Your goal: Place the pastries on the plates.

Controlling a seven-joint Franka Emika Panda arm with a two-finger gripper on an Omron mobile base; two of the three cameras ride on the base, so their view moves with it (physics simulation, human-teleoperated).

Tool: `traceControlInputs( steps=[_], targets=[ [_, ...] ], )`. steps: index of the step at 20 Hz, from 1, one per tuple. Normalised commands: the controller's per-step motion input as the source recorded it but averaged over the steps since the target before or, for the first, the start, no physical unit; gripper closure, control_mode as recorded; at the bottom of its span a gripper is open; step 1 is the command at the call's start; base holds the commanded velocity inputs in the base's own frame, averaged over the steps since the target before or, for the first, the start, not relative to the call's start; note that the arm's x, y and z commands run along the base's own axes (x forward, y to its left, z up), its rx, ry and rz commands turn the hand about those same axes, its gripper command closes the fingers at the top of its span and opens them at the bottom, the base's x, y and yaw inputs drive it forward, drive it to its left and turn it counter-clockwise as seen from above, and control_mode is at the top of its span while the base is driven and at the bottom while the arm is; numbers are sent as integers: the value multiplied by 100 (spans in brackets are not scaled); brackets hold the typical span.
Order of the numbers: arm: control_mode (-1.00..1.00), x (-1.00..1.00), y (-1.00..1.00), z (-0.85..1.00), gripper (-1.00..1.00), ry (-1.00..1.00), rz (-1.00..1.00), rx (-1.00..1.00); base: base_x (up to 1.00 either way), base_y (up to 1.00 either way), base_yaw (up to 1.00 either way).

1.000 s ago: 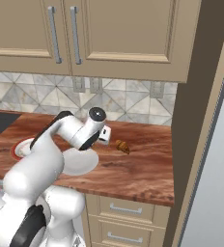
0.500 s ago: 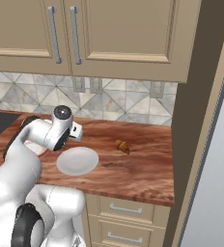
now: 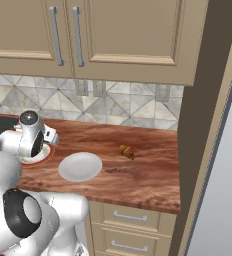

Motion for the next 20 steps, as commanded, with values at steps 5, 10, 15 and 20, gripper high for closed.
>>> traceControlInputs(
  steps=[5,10,15,20],
  targets=[
    [-100,2,91,0,100,12,-9,-32,0,0,0],
    [-100,4,1,-13,100,14,0,2,0,0,0],
    [-100,20,0,-35,100,20,0,7,0,0,0],
    [-100,29,21,-30,100,0,0,2,0,0,0]
  ],
)
